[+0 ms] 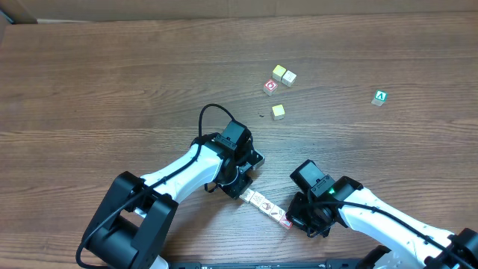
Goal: Flip 5 blocks
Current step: 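Squeeze the row between both grippers and tilt it upward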
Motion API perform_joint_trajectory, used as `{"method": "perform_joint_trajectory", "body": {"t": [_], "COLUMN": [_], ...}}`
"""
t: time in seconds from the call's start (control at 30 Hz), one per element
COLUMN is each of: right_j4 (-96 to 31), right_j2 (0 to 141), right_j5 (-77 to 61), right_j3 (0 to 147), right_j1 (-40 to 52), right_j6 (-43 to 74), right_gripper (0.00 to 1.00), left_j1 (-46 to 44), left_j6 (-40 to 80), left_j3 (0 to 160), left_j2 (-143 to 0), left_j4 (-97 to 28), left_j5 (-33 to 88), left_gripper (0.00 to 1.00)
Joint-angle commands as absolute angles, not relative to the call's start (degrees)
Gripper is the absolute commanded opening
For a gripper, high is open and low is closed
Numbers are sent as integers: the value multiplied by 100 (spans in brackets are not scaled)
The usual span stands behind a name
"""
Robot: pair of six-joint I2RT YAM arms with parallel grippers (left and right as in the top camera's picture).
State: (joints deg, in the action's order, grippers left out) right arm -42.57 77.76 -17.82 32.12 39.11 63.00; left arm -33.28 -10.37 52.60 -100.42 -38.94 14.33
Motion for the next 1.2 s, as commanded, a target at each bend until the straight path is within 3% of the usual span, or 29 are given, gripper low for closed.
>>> {"method": "perform_joint_trajectory", "body": {"t": [0.0, 1.17], "right_j4": [-4143, -3909], "right_j2": [7787, 7787], "right_j5": [-1918, -1997], "right_j3": [3181, 3181], "right_j1": [3955, 4501], "right_j6": [6420, 7175], "right_gripper": [4, 4], "left_j1": [-3352, -3352], "left_j6": [-1479, -2755], "left_j3": [4956, 4960], "left_j2": [-10586, -10584], "left_j4": [-3675, -3527], "left_j5": [683, -108], "left_gripper": [4, 4]}}
